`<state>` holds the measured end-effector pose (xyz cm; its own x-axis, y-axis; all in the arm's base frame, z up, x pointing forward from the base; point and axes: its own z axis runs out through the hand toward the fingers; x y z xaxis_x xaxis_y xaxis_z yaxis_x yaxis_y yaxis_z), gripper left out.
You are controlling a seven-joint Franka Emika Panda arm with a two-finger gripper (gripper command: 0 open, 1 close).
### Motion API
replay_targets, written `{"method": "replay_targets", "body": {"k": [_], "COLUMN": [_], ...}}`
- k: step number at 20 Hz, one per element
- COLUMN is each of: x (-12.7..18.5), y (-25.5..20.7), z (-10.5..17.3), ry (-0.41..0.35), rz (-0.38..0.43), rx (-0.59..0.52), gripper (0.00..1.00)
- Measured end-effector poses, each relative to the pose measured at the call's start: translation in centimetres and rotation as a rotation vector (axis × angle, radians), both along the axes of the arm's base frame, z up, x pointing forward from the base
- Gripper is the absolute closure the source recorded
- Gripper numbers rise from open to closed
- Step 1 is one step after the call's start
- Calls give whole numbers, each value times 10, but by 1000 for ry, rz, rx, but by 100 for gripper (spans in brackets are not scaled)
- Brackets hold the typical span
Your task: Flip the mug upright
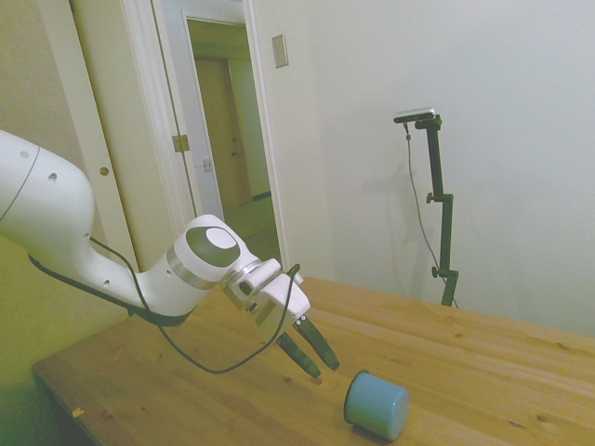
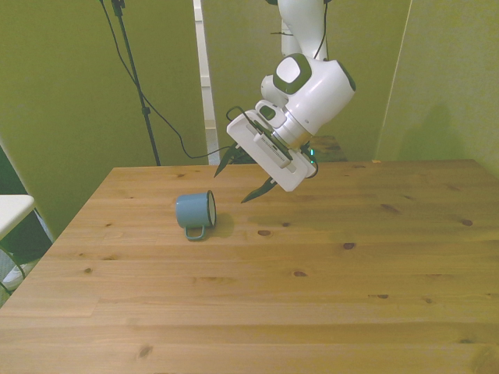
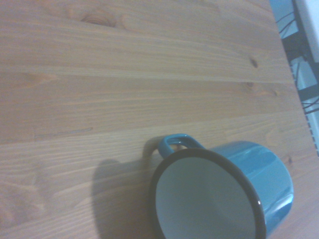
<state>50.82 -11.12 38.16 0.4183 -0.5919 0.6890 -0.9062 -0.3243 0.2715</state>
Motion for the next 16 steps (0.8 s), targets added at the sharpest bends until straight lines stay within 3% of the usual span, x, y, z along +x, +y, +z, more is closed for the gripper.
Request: {"method": "replay_targets", "body": {"k": [16], "x": [26], "y": [-50], "z": [-29], "ry": [40], "rz": [-71], "rx": [-87], "gripper": [0]}}
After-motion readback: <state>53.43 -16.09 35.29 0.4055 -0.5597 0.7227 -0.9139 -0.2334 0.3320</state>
